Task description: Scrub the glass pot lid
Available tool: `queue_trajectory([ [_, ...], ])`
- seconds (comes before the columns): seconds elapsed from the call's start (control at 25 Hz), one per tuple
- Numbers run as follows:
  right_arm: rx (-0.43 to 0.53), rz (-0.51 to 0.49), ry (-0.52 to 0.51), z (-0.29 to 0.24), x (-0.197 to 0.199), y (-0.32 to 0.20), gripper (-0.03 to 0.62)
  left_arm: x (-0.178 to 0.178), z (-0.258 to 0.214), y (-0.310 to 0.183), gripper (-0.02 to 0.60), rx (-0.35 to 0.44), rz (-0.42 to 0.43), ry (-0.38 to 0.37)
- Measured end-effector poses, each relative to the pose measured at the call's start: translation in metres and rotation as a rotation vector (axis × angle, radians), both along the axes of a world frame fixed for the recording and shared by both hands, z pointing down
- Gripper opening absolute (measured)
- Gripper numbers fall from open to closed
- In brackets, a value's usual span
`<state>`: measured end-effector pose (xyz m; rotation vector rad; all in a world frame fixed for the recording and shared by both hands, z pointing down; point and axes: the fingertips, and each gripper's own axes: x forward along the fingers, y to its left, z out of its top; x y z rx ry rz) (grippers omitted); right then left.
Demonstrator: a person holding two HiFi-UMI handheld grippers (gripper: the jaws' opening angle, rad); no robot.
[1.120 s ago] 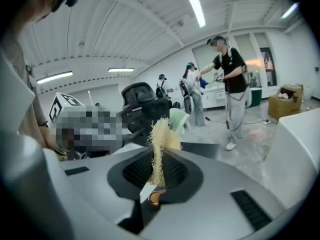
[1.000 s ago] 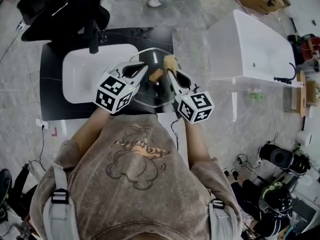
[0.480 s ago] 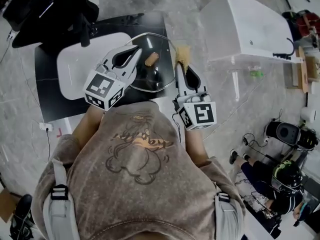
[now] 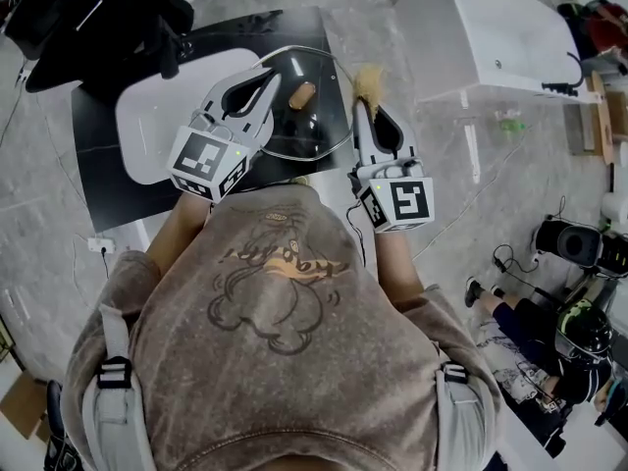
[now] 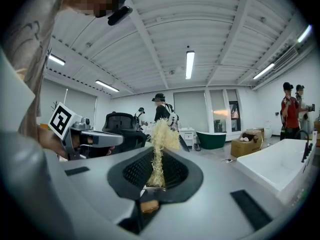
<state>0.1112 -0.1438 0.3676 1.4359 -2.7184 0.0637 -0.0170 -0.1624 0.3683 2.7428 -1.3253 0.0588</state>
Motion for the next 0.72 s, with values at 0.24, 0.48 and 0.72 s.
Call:
queue_trajectory([
  [0.24,0.007,-0.024,-0.026,-0.004,-0.004,0.003,0.043,0.003,-0.001,0.006,0.017,0.006,-0.005,-0.021],
  [0.48,0.020,-0.064,-0.036,-0.005,-0.012,0.008,0.043,0.002,0.002,0.008,0.017,0.013,-0.009,-0.033],
  [0.72,0.038,-0.097,0.000,-0.005,-0.011,0.006,0.043,-0.001,0.006,0.006,0.017,0.009,-0.022,-0.028],
])
